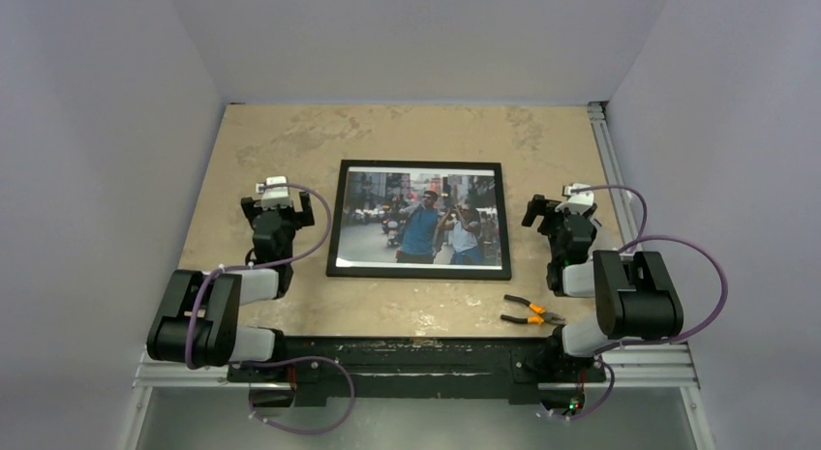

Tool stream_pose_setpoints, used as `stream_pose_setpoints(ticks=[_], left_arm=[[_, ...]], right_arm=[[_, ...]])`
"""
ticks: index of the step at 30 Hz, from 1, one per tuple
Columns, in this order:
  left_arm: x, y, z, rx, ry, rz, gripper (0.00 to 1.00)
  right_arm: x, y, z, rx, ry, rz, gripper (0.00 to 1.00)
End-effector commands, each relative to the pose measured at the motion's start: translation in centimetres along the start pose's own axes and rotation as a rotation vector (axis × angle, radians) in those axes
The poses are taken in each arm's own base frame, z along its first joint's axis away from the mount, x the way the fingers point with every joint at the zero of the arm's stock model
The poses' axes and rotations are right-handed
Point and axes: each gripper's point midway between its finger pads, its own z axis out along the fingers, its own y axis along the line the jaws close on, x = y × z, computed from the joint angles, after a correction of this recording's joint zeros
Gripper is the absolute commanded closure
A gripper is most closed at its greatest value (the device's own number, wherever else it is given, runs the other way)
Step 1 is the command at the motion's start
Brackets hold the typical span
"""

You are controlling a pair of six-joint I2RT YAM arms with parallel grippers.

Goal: Put the photo into the frame
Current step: Reset both arms

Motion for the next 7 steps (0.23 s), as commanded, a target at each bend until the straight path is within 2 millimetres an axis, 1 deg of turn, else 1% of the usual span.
stream_pose_setpoints(ticks=[1,7], left_arm=[[-1.89,-0.12,0.62,-0.005,-0.050,-0.001,0.00],[-1.97,-0.23,0.68,0.000,-0.050,0.001,0.00]], right_arm=[[-2.79,0.78,0.75,-0.028,-0.091,-0.013,0.04],[-2.79,0.76,0.74,-0.027,-0.091,-0.013,0.04]])
